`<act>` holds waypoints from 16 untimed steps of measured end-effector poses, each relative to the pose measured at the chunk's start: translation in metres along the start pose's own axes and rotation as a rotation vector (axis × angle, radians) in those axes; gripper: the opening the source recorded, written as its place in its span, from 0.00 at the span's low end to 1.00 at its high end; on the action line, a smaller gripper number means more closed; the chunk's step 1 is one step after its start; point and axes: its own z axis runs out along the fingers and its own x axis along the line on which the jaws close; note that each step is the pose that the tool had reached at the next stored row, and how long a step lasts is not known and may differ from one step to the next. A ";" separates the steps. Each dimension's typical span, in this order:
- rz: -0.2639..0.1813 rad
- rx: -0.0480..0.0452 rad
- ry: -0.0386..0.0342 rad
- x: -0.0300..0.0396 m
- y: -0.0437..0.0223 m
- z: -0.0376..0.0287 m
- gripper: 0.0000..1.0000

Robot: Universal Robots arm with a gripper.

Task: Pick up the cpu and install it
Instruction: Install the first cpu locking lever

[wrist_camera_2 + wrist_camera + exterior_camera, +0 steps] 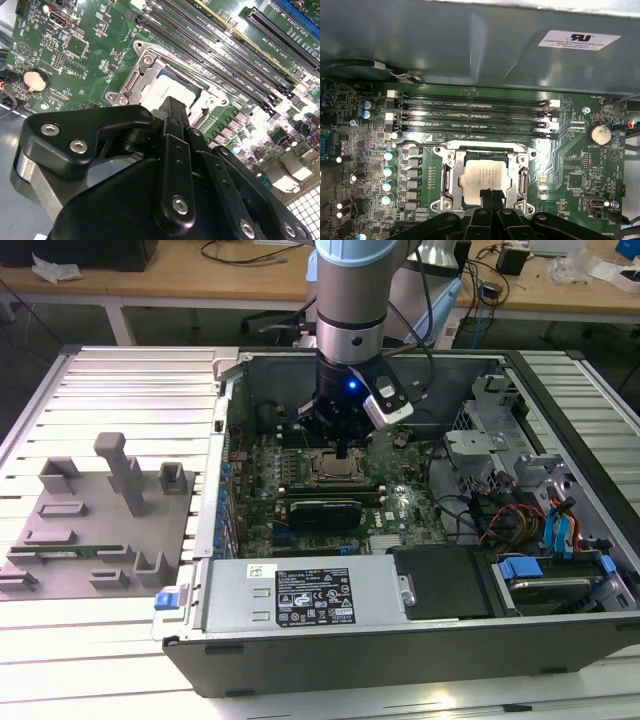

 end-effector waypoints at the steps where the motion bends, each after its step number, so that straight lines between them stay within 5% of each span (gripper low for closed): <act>1: 0.000 0.0000 0.0000 0.0000 0.0000 0.0000 0.11; 6: 0.000 0.0000 0.0000 0.0020 0.0001 -0.0001 0.11; 16: 0.001 0.0000 -0.0001 0.0337 0.0016 -0.0015 0.11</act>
